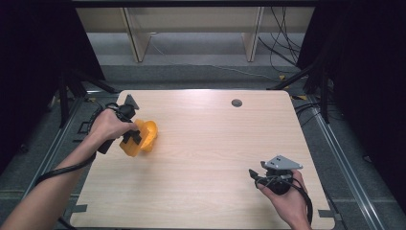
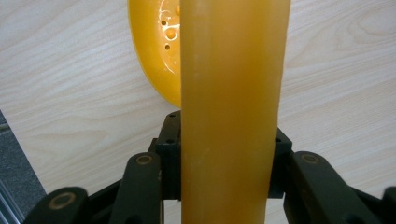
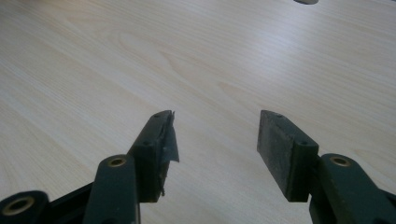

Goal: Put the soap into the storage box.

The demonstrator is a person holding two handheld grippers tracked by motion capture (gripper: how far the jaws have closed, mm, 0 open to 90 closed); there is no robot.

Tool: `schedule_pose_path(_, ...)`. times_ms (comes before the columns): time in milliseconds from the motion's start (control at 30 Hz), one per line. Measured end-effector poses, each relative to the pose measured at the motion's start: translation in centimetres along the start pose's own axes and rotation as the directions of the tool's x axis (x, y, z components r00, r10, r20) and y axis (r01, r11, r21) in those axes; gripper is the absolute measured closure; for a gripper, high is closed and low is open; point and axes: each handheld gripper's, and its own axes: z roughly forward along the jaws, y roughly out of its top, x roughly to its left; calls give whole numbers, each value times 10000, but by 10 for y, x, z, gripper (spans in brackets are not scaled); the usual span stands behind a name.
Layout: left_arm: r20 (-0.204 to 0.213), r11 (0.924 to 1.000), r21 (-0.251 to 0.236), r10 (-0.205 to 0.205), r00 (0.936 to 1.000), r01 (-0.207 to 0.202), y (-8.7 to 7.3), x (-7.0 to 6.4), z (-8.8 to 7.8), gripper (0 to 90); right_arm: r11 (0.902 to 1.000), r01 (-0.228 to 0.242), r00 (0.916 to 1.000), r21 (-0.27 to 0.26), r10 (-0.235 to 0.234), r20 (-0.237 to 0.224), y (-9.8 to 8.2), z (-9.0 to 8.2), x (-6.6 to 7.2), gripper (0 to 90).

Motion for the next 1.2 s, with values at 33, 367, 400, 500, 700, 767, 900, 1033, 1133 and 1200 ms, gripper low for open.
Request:
schedule_pose_path(33,-9,10000,32,-32,10000,32,1,0,-1,605,10000,17,10000,26,-17,-27,0,0,0,462)
schedule_pose_path(367,-169,9997,-216,-64,9998,60,13,6,2,605,9998,-173,9998,105,173,-64,0,0,1,462)
schedule_pose_path(400,-169,9997,-216,-64,9998,60,13,6,2,605,10000,-29,10000,28,30,-66,-1,1,0,462)
schedule_pose_path(500,-62,9979,-243,-608,9981,607,15,4,4,605,9999,-116,9999,65,117,-94,-1,0,0,462)
schedule_pose_path(700,-252,9955,-409,-863,9959,853,21,8,7,604,10000,35,9999,17,-35,-101,-1,2,0,461)
schedule_pose_path(767,-307,9960,-315,-843,9960,833,23,10,8,605,10000,39,9999,16,-39,-115,-1,2,0,461)
schedule_pose_path(900,-274,9967,-95,-814,9963,812,26,13,10,604,9999,-107,9999,82,108,-129,-1,1,1,461)
schedule_pose_path(1033,-279,9907,-416,-1304,9911,1292,29,13,13,604,9999,-102,9999,79,103,-135,-1,1,1,461)
schedule_pose_path(1133,-355,9887,-579,-1404,9895,1382,29,13,15,604,9999,-107,9999,66,108,-125,-1,1,1,461)
schedule_pose_path(1200,-308,9916,-258,-1273,9914,1266,31,14,13,605,9998,-159,9998,133,161,-129,0,0,1,461)
